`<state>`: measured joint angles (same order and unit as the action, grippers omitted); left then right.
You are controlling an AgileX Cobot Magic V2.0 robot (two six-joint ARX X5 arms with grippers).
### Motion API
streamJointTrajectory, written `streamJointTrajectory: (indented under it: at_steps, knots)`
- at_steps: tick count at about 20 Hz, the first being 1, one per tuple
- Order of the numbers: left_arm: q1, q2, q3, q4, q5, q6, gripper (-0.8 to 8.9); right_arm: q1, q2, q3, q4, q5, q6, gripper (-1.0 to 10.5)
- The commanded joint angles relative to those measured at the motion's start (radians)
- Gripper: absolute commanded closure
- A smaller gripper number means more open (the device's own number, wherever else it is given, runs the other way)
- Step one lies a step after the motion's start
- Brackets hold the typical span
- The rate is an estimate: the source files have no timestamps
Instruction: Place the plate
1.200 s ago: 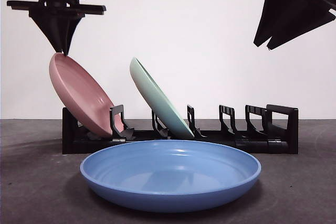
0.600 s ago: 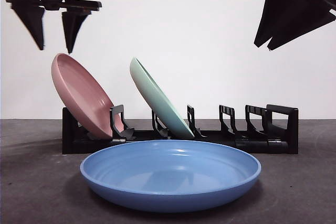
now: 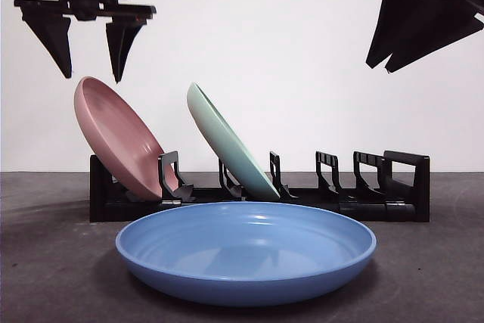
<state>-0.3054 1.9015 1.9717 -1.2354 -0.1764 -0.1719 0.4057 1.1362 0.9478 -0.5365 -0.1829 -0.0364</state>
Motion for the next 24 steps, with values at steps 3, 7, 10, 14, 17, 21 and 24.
streamJointTrajectory:
  at_steps: [3, 7, 10, 14, 17, 21, 24]
  knots:
    - [-0.003, 0.055, 0.028, 0.002, 0.005, 0.005, 4.86, 0.004, 0.005, 0.010, -0.005, 0.000, 0.010, 7.9]
    - [-0.003, 0.055, 0.028, 0.001, 0.005, 0.003, 6.98, 0.004, 0.005, 0.010, -0.019, 0.000, 0.010, 7.9]
    - [-0.003, 0.055, 0.029, 0.001, 0.005, 0.003, 7.07, 0.004, 0.005, 0.010, -0.019, 0.000, 0.010, 7.9]
    - [-0.005, 0.055, 0.029, -0.006, 0.004, 0.003, 7.98, 0.004, 0.005, 0.010, -0.019, 0.000, 0.009, 7.9]
    - [-0.005, 0.055, 0.031, -0.022, -0.008, 0.003, 7.98, 0.004, 0.005, 0.010, -0.019, 0.000, 0.007, 7.9]
    - [-0.005, 0.049, 0.038, -0.030, -0.032, 0.003, 7.98, 0.004, 0.005, 0.010, -0.019, 0.000, 0.007, 7.9]
    - [-0.010, 0.048, 0.078, -0.051, -0.064, 0.003, 7.98, 0.004, 0.005, 0.010, -0.024, 0.000, 0.007, 7.9]
